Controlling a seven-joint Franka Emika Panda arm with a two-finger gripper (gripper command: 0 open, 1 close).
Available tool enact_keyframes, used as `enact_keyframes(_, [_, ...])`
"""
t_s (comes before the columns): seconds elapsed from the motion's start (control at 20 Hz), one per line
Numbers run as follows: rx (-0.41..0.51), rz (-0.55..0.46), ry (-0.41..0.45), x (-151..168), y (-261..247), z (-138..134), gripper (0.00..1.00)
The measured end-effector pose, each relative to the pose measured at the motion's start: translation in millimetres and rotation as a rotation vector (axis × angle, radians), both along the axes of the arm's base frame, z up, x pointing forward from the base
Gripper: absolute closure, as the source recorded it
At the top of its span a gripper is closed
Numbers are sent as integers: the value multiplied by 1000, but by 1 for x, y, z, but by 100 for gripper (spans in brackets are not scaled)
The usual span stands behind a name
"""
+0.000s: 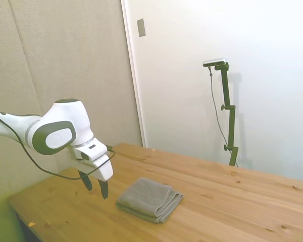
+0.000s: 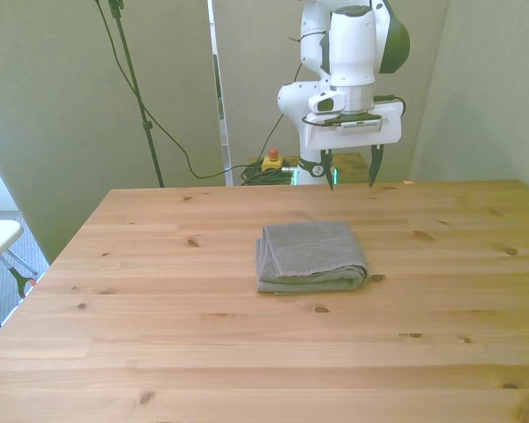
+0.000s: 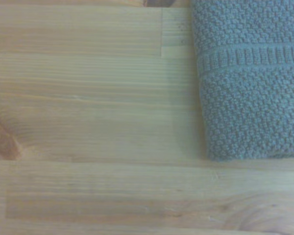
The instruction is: Unfold the towel
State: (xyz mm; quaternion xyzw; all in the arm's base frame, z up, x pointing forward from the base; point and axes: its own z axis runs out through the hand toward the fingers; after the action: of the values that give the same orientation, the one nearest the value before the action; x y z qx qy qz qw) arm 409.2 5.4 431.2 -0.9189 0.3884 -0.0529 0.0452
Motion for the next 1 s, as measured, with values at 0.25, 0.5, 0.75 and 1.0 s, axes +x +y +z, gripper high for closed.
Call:
enact_keyframes(0.25, [11, -37, -3, 2, -14, 1, 0])
enact_keyframes(0.5, [55, -209, -24, 18, -111, 8, 0])
enact_keyframes(0.75, [95, -324, -25, 33, -212, -8, 0])
enact_keyframes(1.0, [197, -333, -59, 31, -243, -30, 0])
